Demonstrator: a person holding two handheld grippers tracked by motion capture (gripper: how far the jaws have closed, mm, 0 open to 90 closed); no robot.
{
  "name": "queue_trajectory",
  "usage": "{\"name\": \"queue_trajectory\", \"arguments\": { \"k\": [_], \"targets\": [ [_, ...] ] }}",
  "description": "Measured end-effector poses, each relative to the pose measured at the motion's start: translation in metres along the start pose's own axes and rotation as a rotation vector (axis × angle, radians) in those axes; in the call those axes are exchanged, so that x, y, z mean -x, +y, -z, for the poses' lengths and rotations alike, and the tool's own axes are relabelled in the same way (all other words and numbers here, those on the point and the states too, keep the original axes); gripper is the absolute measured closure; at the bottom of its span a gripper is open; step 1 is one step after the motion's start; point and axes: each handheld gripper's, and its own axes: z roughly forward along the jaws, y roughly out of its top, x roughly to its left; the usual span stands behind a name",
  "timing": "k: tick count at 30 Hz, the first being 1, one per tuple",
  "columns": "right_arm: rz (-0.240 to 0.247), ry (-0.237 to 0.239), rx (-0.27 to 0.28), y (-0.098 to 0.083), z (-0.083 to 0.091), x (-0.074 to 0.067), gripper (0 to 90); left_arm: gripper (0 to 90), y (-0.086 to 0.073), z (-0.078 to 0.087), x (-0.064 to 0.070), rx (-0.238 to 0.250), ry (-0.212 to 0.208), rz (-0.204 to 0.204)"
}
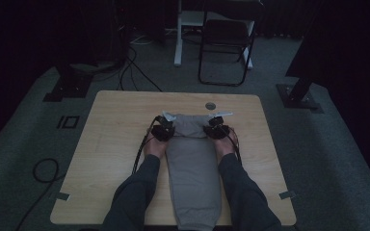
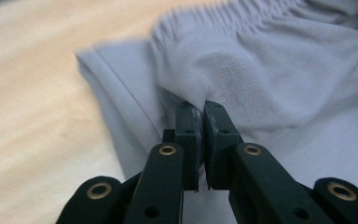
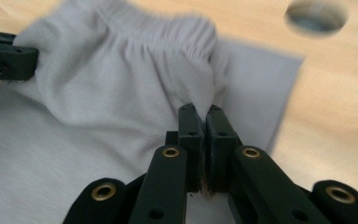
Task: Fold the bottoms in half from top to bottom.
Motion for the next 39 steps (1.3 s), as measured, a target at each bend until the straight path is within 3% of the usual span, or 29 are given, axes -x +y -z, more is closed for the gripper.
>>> {"name": "queue_trajectory", "arguments": {
  "k": [3, 8, 14, 18, 19, 21, 25, 29, 30, 31, 32, 33, 39],
  "targets": [
    [0.026, 0.006, 0.058, 0.014, 0.023, -0.001, 87.9, 85.4, 0.015, 0.025, 0.005, 0.074, 0.01, -0.032],
    [0.123, -0.016, 0.132, 0.032, 0.062, -0.014, 87.9, 85.4, 0.033, 0.064, 0.016, 0.163, -0.006, -0.065],
    [0.149, 0.01, 0.207, 0.033, 0.099, -0.017, 87.9, 85.5, 0.038, 0.107, 0.028, 0.235, -0.067, -0.098],
    [0.161, 0.023, 0.232, 0.029, 0.115, -0.018, 87.9, 85.4, 0.037, 0.123, 0.034, 0.247, -0.106, -0.113],
    [0.165, 0.024, 0.236, 0.027, 0.119, -0.019, 87.8, 85.4, 0.032, 0.131, 0.037, 0.242, -0.151, -0.113],
    [0.178, 0.036, 0.238, 0.019, 0.13, -0.02, 87.8, 85.4, 0.024, 0.133, 0.041, 0.228, -0.181, -0.107],
    [0.193, 0.069, 0.194, -0.002, 0.133, -0.022, 87.8, 85.3, -0.002, 0.129, 0.049, 0.157, -0.225, -0.112],
    [0.231, 0.084, 0.117, -0.032, 0.126, -0.028, 87.7, 85.2, -0.032, 0.118, 0.06, 0.076, -0.247, -0.137],
    [0.231, 0.084, 0.117, -0.032, 0.126, -0.028, 87.7, 85.2, -0.032, 0.118, 0.06, 0.076, -0.247, -0.137],
    [0.233, 0.088, 0.104, -0.038, 0.124, -0.029, 87.7, 85.2, -0.053, 0.109, 0.066, 0.026, -0.262, -0.131],
    [0.232, 0.107, 0.056, -0.057, 0.119, -0.032, 87.7, 85.1, -0.061, 0.105, 0.068, 0.007, -0.269, -0.124],
    [0.237, 0.113, 0.036, -0.065, 0.116, -0.034, 87.7, 85.1, -0.068, 0.102, 0.069, -0.016, -0.278, -0.12],
    [0.237, 0.146, -0.084, -0.106, 0.099, -0.042, 87.7, 85.0, -0.099, 0.082, 0.082, -0.118, -0.274, -0.156]
  ]
}}
